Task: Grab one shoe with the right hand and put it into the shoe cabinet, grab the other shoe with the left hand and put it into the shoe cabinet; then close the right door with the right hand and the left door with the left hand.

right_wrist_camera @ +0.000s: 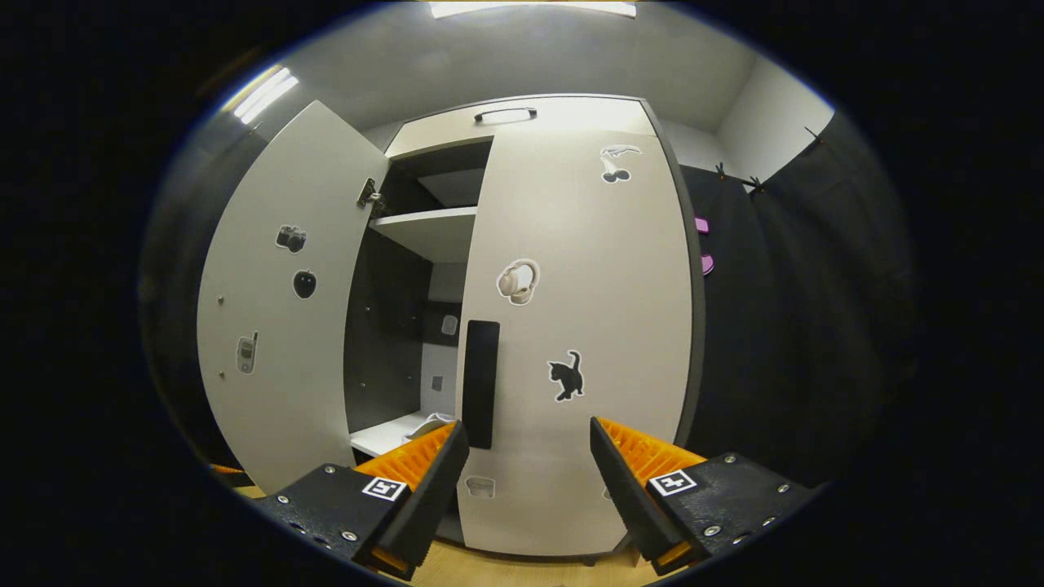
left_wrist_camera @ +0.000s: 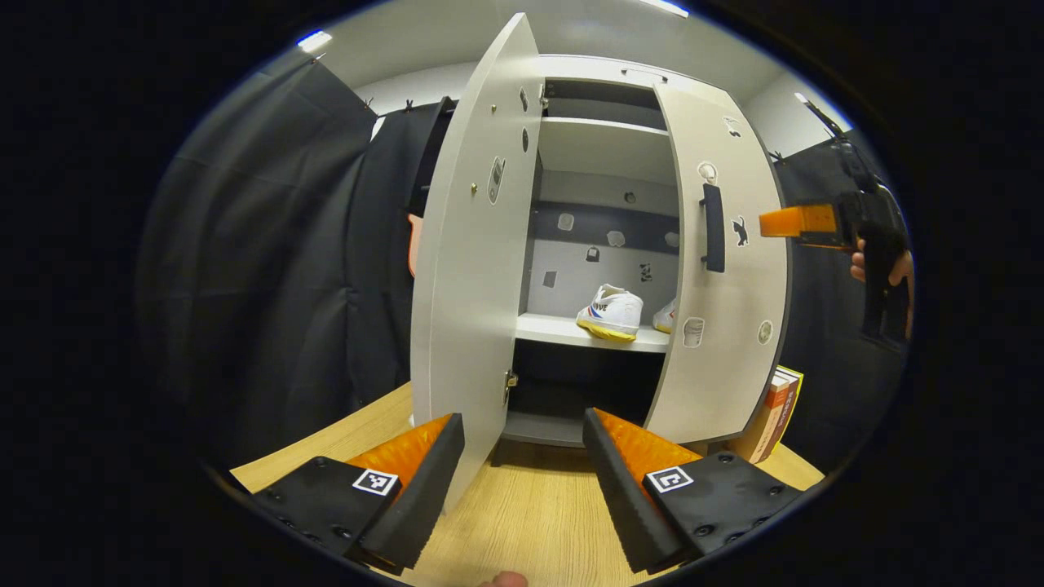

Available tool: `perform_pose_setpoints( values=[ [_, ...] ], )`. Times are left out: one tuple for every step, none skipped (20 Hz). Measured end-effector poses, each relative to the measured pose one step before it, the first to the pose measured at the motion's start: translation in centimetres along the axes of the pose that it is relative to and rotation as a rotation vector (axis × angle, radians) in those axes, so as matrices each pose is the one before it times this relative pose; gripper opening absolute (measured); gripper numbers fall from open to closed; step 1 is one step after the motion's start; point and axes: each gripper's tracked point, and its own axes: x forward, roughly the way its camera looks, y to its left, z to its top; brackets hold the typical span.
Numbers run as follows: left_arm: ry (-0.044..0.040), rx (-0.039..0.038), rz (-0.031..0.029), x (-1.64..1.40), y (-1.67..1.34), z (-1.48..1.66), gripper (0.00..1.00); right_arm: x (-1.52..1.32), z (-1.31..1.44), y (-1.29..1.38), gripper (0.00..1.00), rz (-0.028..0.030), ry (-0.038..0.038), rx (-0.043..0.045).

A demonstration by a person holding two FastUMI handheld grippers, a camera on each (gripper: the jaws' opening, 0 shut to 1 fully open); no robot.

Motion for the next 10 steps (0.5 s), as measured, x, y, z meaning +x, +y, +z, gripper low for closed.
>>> perform_pose_setpoints(
  values=[
    [-0.00761, 0.00405, -0.00714, 0.01, -0.339, 0.356, 0.95, -1.224, -0.408, -0.404, 0.92, -0.01645, 0.00061, 0.01022],
    [-0.00701, 0.00288, -0.00589, 0.044, -0.339, 0.307, 0.95, -1.091, -0.438, -0.423, 0.92, -0.01266, 0.00016, 0.00628],
    [-0.00314, 0.00096, -0.01014, 0.047, -0.439, 0.253, 0.95, -1.078, -0.338, -0.613, 0.92, -0.01885, -0.00151, 0.00157],
    [0.0017, -0.00463, -0.0134, -0.007, -0.549, 0.123, 0.95, -0.977, -0.382, -0.636, 0.92, -0.01562, -0.00626, -0.00654],
    [-0.00066, -0.00853, -0.01611, 0.069, -0.531, 0.189, 0.95, -0.999, -0.318, -0.656, 0.92, -0.01741, -0.00333, -0.01264],
    [-0.00132, -0.00517, -0.01327, -0.032, -0.563, 0.165, 0.94, -0.913, -0.527, -0.804, 0.92, -0.02131, 0.00171, -0.01652],
    [-0.00111, 0.00033, -0.00721, -0.011, -0.357, 0.098, 0.94, -0.948, -0.615, -0.688, 0.92, -0.01598, 0.00727, -0.01433],
    [-0.00398, 0.00177, -0.00734, 0.038, -0.394, 0.224, 0.95, -0.856, -0.791, -0.444, 0.92, -0.01054, 0.0119, -0.01008],
    [-0.00347, 0.00013, -0.01049, -0.007, -0.454, 0.28, 0.95, -0.767, -0.791, -0.4, 0.93, -0.00964, 0.01315, -0.00188],
    [0.0069, -0.01083, -0.01589, -0.092, -0.568, 0.161, 0.95, -0.7, -0.943, -0.236, 0.92, -0.00938, 0.01997, 0.0092]
  ],
)
